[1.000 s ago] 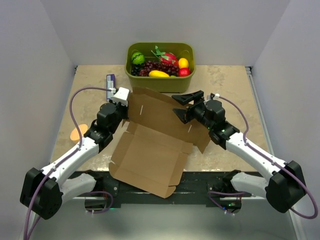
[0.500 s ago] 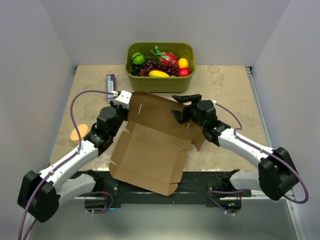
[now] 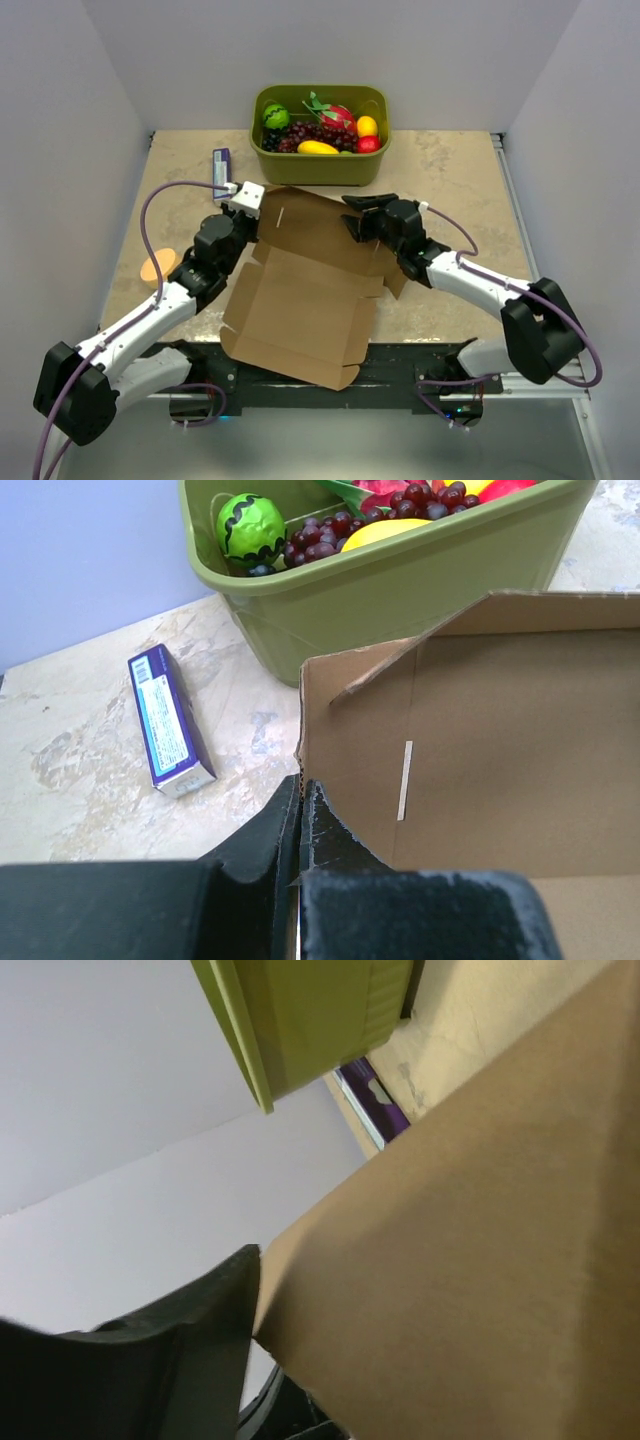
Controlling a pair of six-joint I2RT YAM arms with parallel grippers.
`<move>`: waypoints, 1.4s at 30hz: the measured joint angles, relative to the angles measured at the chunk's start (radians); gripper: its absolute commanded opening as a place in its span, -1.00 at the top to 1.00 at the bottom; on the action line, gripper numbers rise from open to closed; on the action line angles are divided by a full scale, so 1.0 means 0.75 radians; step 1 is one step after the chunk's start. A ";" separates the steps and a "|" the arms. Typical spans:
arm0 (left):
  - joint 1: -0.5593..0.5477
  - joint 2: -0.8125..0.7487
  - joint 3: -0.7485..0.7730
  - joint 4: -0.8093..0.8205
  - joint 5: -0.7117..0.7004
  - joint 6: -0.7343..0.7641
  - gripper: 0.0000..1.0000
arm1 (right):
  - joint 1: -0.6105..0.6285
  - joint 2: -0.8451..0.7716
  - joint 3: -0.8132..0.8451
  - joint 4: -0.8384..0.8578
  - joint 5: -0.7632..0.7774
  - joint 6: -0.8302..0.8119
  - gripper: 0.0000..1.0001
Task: Fold the paper box
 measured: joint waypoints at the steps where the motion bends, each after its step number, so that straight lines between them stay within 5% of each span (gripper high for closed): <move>1: -0.001 0.000 0.000 0.000 -0.001 -0.004 1.00 | 0.004 -0.006 0.000 0.000 0.015 -0.013 0.06; 8: -0.001 0.002 0.002 -0.028 0.017 -0.046 0.95 | 0.017 -0.022 -0.002 0.017 0.116 -0.077 0.74; 16: -0.006 0.009 0.030 -0.150 0.137 -0.076 -0.34 | 0.026 0.025 -0.069 0.161 0.161 -0.114 1.00; 19: -0.008 -0.019 0.053 -0.190 0.194 -0.081 -0.53 | 0.029 0.061 -0.105 0.248 0.160 -0.127 1.00; 30: -0.008 0.075 0.417 -0.377 0.349 -0.439 -0.61 | 0.030 0.098 -0.127 0.346 0.158 -0.165 1.00; 42: 0.001 0.346 0.436 -0.386 0.450 -0.797 -0.66 | 0.030 0.097 -0.159 0.411 0.148 -0.185 1.00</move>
